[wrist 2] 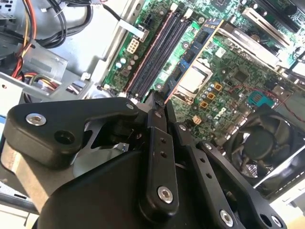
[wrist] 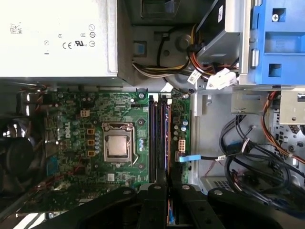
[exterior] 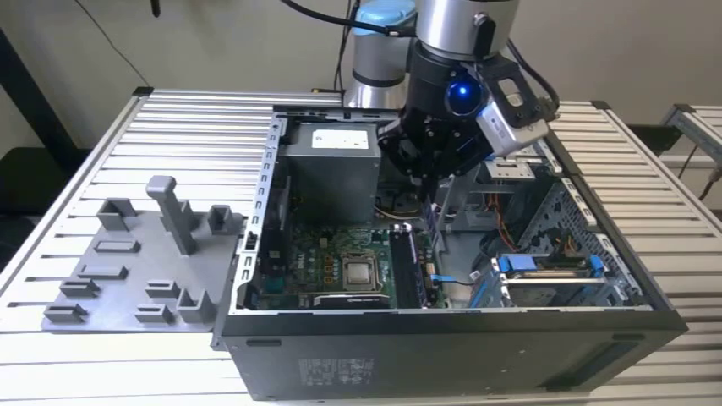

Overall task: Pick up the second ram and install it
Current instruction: 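Insert the second ram into the second slot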

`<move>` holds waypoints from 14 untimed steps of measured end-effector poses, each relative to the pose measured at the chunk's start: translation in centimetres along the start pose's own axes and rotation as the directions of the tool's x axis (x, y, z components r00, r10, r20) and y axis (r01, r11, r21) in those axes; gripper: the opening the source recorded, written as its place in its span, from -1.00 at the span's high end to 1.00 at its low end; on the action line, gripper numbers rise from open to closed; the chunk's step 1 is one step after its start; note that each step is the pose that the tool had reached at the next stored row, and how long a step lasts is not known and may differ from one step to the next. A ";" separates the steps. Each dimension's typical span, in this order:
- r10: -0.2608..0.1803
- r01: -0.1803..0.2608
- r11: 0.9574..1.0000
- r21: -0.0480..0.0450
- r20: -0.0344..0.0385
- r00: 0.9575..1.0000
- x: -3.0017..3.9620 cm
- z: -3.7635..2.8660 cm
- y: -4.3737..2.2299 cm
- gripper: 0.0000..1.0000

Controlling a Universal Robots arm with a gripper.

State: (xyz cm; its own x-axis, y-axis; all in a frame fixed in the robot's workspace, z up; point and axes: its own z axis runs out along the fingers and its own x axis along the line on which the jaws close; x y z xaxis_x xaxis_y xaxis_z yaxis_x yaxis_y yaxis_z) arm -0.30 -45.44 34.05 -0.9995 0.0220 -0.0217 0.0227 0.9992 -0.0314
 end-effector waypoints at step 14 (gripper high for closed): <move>0.000 0.000 1.000 0.000 0.000 1.000 0.03 1.02 0.03 0.72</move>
State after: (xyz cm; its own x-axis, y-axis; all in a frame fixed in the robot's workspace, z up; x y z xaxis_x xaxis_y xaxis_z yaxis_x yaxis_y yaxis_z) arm -0.30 -45.44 33.03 -0.9995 0.0221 -0.0216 0.0227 0.9992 -0.0315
